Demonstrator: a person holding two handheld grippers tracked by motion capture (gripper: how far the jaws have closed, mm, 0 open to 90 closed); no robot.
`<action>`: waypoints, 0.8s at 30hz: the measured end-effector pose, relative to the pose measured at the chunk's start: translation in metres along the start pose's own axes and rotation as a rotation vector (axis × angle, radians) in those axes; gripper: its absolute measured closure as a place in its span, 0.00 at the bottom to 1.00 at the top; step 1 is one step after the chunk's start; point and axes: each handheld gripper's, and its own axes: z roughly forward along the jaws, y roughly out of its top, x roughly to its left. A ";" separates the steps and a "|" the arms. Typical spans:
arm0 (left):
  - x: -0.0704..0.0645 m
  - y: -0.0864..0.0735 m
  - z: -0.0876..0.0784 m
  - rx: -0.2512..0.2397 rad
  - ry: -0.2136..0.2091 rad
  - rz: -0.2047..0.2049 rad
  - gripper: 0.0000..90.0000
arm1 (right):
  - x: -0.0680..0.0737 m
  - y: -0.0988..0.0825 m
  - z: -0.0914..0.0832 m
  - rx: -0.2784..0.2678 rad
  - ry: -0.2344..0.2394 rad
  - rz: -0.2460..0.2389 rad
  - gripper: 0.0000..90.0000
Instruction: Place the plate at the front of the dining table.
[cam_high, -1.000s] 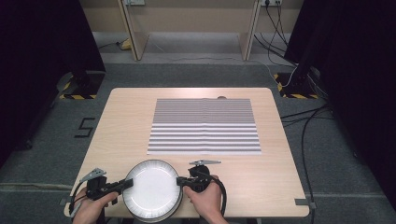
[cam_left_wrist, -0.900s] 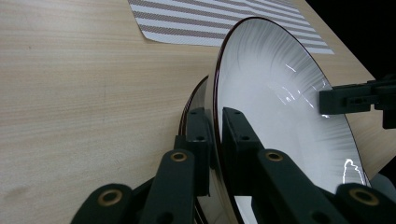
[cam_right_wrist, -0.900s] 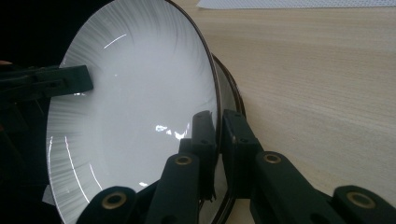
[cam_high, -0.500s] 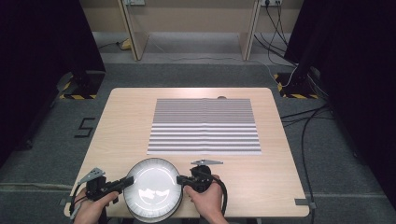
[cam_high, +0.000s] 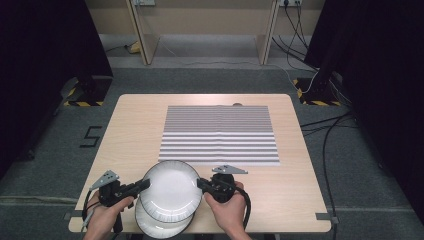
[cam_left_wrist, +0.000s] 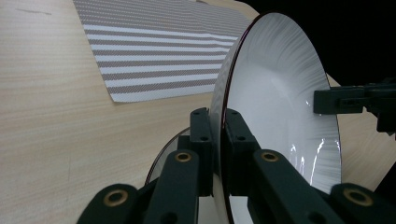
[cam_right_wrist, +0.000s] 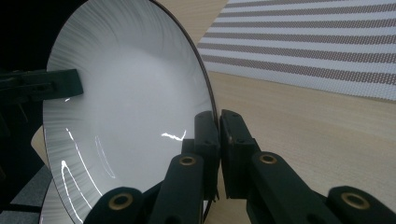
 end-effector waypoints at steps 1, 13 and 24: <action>0.000 0.000 0.000 0.000 0.000 0.000 0.94 | 0.000 0.000 0.000 0.000 0.000 0.000 0.96; -0.008 0.027 0.014 -0.023 -0.020 0.063 0.94 | -0.007 0.016 -0.012 -0.058 -0.031 -0.013 0.96; -0.011 0.038 0.030 -0.024 -0.035 0.083 0.94 | -0.017 0.022 -0.019 -0.094 -0.070 -0.016 0.96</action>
